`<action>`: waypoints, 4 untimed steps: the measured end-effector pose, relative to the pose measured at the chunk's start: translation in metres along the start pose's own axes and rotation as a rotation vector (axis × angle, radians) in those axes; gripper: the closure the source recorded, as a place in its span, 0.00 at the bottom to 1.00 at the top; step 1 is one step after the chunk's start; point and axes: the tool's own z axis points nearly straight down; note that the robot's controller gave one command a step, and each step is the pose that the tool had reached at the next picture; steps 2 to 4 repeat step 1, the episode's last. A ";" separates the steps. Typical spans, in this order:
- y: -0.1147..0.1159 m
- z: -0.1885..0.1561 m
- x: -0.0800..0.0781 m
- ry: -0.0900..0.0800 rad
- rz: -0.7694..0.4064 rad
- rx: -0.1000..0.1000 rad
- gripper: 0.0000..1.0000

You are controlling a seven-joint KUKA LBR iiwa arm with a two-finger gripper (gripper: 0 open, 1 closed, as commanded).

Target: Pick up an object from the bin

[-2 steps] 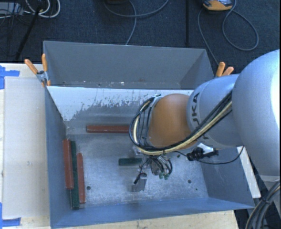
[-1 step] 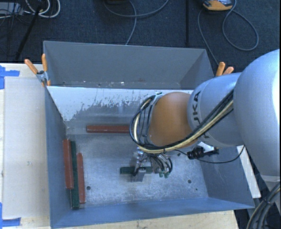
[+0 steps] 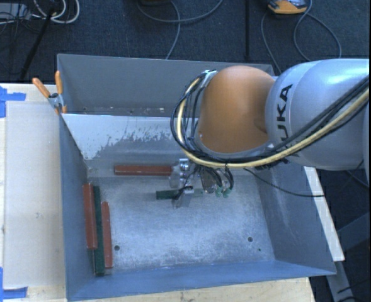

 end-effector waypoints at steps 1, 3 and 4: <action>-0.026 -0.079 0.019 0.004 -0.281 0.001 1.00; -0.026 -0.079 0.019 0.004 -0.281 0.001 1.00; -0.026 -0.079 0.019 0.004 -0.281 0.001 1.00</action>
Offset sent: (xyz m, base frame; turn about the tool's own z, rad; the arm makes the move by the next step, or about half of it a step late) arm -0.0200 -0.0264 0.0771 -0.2825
